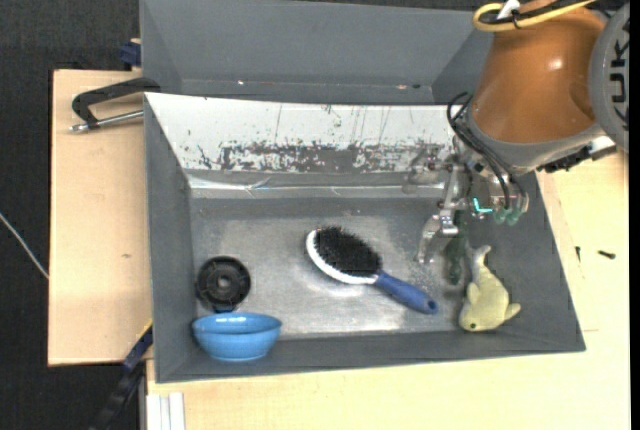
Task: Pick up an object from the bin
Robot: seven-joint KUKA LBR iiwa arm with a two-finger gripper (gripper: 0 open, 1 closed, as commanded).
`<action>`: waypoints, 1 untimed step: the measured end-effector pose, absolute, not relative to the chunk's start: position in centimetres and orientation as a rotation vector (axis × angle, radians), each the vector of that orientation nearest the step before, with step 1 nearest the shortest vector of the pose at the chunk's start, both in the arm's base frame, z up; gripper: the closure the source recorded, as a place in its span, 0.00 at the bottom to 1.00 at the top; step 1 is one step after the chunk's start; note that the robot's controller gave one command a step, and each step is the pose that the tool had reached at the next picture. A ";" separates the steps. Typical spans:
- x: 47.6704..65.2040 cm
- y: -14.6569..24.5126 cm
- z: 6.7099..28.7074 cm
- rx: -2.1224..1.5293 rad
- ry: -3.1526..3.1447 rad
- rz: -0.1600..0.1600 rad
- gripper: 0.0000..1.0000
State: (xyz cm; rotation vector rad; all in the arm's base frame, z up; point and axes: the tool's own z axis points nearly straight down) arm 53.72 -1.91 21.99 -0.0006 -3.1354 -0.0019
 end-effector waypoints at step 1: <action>52.3 -2.4 7.0 0.038 -3.147 -0.001 0.00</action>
Offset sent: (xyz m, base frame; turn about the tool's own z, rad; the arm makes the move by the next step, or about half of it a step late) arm -0.0157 -0.0056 -0.1499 -0.0255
